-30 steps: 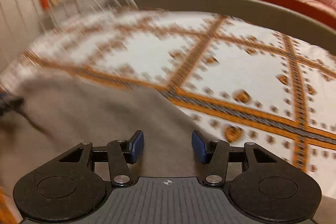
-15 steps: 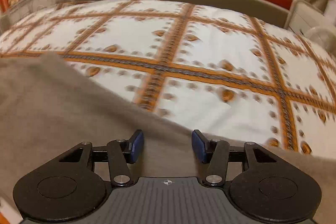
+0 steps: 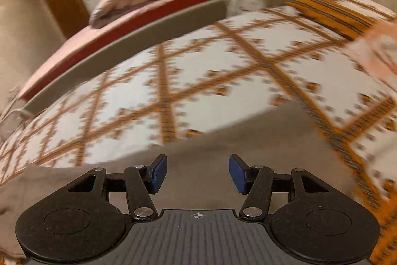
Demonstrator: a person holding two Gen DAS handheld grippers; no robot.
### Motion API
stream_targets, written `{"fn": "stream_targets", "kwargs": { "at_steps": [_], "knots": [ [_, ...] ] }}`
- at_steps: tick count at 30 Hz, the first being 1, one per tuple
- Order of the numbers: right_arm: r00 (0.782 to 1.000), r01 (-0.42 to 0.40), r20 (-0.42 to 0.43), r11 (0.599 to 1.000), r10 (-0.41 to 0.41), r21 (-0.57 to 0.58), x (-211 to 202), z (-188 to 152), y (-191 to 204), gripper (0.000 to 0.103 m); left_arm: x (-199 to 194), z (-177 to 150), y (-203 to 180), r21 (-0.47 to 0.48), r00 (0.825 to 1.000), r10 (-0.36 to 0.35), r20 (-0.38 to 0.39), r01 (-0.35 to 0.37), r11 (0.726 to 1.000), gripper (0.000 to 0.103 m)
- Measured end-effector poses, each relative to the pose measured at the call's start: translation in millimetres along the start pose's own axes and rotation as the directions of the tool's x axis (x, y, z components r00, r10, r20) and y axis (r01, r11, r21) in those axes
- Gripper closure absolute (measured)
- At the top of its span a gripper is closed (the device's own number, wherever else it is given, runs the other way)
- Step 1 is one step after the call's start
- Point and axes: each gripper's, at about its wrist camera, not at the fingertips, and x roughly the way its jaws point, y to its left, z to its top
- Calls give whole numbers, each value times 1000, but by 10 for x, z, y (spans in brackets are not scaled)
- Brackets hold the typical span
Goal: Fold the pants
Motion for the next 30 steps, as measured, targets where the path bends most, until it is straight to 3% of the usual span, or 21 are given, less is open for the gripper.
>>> {"fn": "stream_targets", "kwargs": {
  "at_steps": [8,26,28,30],
  "knots": [
    [998,55,20,997,-56,61,-279,-87,-487,45,-141,14,-366,77,998,-45,50,41,996,19],
    [995,92,17,993,-94,68,-325,-144,-699,38,299,-128,-430,111,996,-32,-80,40,993,19],
    [995,94,12,993,-95,69,-315,-146,-711,38,360,-153,-407,95,992,-39,-117,50,994,16],
    [996,88,9,993,-89,83,-315,-148,-743,38,502,-218,-359,64,976,-47,-212,62,996,13]
  ]
}}
